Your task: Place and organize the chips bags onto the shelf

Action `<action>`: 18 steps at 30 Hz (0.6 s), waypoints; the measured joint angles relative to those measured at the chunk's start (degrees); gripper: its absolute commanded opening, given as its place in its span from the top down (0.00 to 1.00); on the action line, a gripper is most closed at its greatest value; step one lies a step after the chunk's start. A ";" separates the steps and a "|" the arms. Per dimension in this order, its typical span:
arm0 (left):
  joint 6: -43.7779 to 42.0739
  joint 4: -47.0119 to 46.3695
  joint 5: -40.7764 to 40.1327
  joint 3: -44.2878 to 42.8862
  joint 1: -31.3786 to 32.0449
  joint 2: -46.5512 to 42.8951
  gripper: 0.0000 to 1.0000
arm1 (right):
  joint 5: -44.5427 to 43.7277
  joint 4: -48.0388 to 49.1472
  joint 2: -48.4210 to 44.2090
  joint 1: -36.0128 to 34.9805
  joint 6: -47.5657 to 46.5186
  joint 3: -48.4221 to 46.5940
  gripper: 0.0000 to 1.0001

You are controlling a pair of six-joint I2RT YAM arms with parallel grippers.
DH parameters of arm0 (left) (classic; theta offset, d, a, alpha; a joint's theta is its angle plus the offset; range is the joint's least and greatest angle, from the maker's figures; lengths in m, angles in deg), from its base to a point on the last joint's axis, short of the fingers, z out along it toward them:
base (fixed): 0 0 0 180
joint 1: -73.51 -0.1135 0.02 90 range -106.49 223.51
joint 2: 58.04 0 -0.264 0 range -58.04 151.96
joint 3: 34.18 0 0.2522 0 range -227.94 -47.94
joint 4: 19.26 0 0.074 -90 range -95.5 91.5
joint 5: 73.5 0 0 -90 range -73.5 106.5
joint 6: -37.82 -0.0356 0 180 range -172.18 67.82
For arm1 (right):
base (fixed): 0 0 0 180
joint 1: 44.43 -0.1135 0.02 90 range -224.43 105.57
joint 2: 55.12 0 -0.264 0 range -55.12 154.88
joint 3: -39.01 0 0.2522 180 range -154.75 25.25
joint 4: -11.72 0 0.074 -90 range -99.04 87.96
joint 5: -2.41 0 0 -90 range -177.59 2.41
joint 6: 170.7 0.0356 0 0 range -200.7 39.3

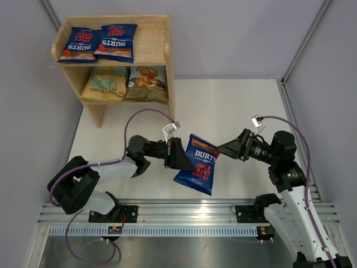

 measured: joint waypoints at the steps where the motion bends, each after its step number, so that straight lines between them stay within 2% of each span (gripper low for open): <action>1: 0.07 0.00 0.07 -0.33 0.00 -0.15 1.00 | -1.77 -1.95 -0.96 -0.02 -0.66 -0.24 0.05; 5: 0.28 -0.35 0.74 -1.92 0.20 -1.27 1.00 | -5.33 -5.66 -2.99 0.00 -2.32 -0.44 0.05; 9: 0.39 -0.55 1.55 -3.65 1.44 -2.56 1.00 | -2.19 -3.74 -1.75 -0.02 -1.03 -0.13 0.05; 11: 0.13 -0.70 1.86 -4.72 2.40 -3.06 1.00 | 1.05 0.68 -1.22 -0.02 1.90 1.05 0.06; 15: -1.81 -0.70 2.23 -7.41 4.66 -3.26 1.00 | 8.76 19.43 -0.09 0.00 14.53 6.10 0.08; 18: -3.06 -0.72 2.45 -9.51 5.95 -3.17 1.00 | 12.28 30.36 1.77 -0.02 22.32 7.13 0.15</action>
